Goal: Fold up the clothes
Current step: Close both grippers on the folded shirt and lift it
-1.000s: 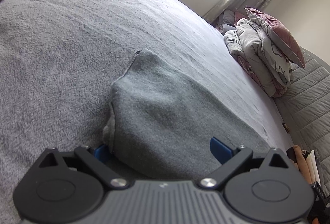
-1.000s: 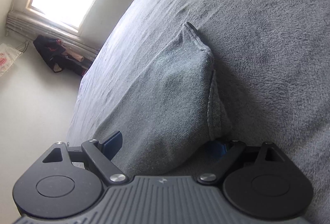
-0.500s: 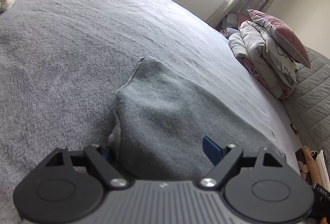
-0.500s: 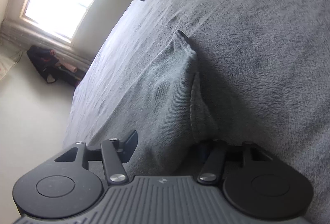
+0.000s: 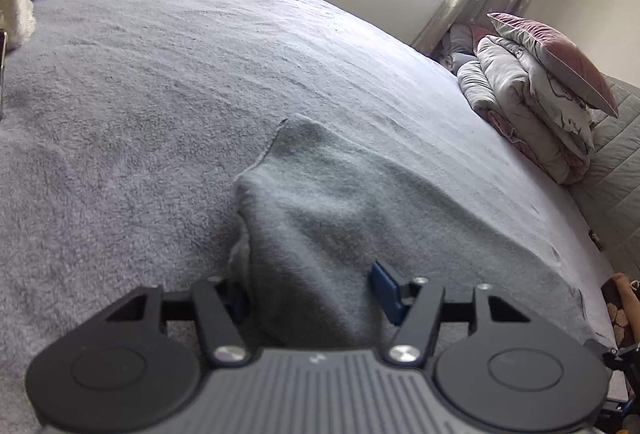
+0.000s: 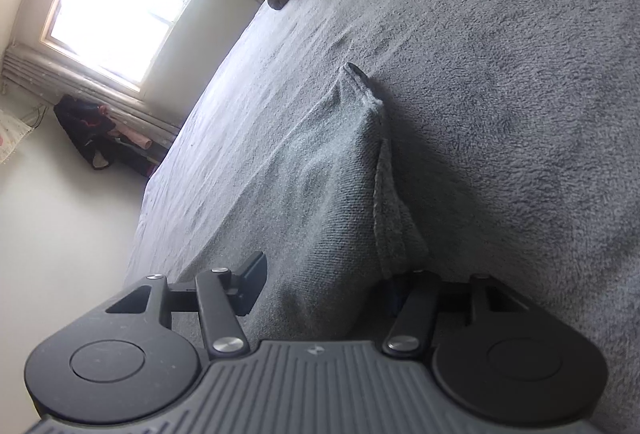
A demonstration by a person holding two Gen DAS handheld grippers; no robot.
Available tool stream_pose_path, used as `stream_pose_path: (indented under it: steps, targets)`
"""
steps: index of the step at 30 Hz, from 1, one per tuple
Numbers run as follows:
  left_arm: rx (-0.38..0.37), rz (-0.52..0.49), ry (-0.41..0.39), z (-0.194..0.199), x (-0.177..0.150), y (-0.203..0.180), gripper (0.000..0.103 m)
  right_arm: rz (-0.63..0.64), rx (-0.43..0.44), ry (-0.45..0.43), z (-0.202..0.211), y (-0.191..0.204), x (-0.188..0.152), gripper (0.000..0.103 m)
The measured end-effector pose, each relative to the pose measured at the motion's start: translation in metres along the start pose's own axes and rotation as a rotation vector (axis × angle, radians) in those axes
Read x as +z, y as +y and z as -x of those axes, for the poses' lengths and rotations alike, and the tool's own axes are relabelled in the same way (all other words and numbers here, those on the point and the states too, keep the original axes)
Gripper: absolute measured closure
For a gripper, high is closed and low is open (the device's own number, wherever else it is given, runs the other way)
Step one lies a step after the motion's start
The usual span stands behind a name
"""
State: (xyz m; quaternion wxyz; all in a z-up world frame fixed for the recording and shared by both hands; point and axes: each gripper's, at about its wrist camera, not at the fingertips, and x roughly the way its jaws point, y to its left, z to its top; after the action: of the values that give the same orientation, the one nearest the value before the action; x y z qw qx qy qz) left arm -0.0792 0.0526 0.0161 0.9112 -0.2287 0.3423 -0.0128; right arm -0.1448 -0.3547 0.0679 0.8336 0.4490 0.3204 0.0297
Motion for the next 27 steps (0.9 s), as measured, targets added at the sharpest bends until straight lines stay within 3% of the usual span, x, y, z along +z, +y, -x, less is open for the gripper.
stream_pose_path:
  steps: [2,5,7,8,9,18,27]
  targets:
    - [-0.001,0.005,0.006,0.000,0.002,0.001,0.053,0.000,-0.003,-0.002,0.000,0.002,0.003,0.042]
    - [-0.019,0.018,0.024,-0.001,0.005,0.003,0.071,0.002,-0.011,-0.007,0.000,0.003,0.003,0.044]
    - [-0.036,0.031,0.040,-0.001,0.007,0.005,0.078,0.000,-0.026,-0.013,0.000,0.003,0.003,0.054]
    - [-0.040,0.036,0.047,-0.001,0.009,0.006,0.079,-0.002,-0.029,-0.015,0.000,0.003,0.003,0.070]
    - [-0.043,0.040,0.053,-0.001,0.011,0.006,0.080,-0.003,-0.029,-0.015,0.000,0.003,0.004,0.077]
    - [-0.107,0.160,0.094,0.006,0.030,0.024,0.084,0.043,0.003,-0.065,0.009,0.018,0.010,0.083]
    - [-0.166,0.186,0.062,0.025,0.057,0.023,0.086,0.275,0.006,-0.153,0.025,0.056,0.023,0.084]
